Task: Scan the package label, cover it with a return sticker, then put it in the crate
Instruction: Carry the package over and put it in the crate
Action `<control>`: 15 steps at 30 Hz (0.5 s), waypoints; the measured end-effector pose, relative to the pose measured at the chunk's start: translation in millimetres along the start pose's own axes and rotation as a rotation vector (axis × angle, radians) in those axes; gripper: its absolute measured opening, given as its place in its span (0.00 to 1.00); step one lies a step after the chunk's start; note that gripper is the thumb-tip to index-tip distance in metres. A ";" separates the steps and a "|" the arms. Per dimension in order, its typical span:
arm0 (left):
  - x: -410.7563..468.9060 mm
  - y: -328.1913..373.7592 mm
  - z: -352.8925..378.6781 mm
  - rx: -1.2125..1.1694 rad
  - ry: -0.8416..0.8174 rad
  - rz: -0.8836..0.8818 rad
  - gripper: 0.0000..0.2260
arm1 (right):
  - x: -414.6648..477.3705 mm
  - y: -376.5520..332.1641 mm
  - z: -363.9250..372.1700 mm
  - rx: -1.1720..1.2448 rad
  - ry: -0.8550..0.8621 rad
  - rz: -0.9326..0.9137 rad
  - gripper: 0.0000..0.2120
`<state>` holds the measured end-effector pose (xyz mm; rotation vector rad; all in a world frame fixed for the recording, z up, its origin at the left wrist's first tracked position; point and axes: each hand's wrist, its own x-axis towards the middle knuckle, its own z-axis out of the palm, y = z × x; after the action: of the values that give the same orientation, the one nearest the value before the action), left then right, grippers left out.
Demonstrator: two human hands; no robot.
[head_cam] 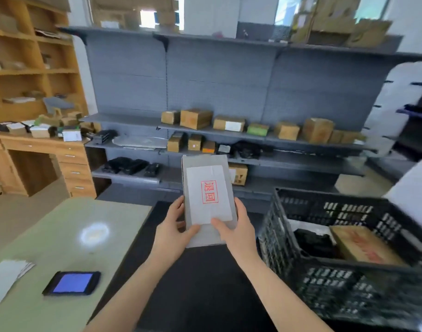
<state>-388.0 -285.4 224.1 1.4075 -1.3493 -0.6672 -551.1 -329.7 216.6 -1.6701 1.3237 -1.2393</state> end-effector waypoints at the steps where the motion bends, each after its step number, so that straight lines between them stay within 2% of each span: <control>1: 7.0 13.3 20.2 -0.007 -0.011 0.030 0.33 | 7.3 2.1 -24.8 0.002 0.026 -0.007 0.33; 6: 39.1 77.7 112.2 -0.059 -0.124 0.150 0.33 | 36.1 5.0 -133.8 -0.022 0.194 -0.039 0.30; 11: 68.0 119.8 199.4 -0.126 -0.261 0.214 0.32 | 53.8 21.0 -223.9 -0.060 0.335 0.011 0.28; 15: 85.2 124.9 269.6 -0.168 -0.385 0.214 0.33 | 65.9 60.7 -280.6 -0.135 0.406 0.131 0.34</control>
<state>-659.5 -424.2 274.5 1.0145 -1.6724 -0.9154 -833.2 -393.5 272.0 -1.4380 1.7633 -1.4895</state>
